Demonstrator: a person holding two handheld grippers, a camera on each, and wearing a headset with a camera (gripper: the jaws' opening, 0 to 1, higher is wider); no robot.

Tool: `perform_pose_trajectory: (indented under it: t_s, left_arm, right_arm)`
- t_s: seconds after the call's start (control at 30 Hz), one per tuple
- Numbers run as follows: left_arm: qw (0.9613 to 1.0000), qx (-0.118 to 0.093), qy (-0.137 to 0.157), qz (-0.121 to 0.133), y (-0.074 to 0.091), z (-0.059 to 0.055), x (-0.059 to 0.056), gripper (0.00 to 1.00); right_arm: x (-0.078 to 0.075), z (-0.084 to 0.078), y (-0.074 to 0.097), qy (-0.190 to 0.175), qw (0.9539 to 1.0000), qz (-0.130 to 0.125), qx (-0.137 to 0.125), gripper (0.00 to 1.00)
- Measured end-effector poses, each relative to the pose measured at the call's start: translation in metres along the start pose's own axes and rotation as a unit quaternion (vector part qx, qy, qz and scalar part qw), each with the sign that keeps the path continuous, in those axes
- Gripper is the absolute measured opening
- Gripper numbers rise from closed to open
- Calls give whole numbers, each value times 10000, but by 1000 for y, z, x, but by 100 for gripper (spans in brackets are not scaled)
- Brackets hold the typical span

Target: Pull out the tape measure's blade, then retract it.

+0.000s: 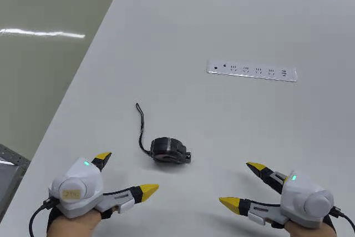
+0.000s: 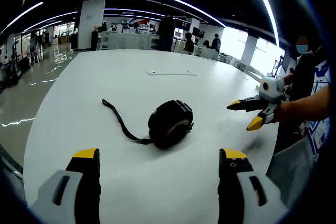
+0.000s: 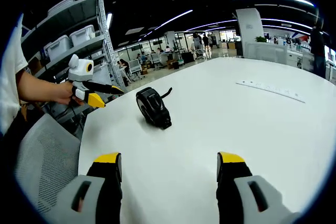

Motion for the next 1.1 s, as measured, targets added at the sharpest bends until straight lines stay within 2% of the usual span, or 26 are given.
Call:
perform_pose_trajectory:
  t_s: [0.17,0.47,0.87,1.1]
  left_arm:
    - [9999,2,114,-57,6,-3,2,92]
    - [9998,49,94,-180,18,-9,2,92]
    - [9993,81,22,-351,31,-9,-5,92]
    - [9991,120,14,-411,40,-15,-4,92]
  right_arm:
    - [-1,0,11,-47,9999,-143,-32,74]
    - [0,2,29,-71,9995,-310,-78,75]
    - [0,1,50,-69,9989,-460,-74,76]
    - [-2,0,68,-109,9977,-656,-102,77]
Point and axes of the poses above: the centre of the closed fingertips' face, and the gripper's own axes: y roughly backward along the fingers, x roughly to its left, z roughly out of its top, the point moved 2 cm from there along y, roughly backward along the fingers, and after that the axes turned 2 degrees about -z, right-handed, at the moved point
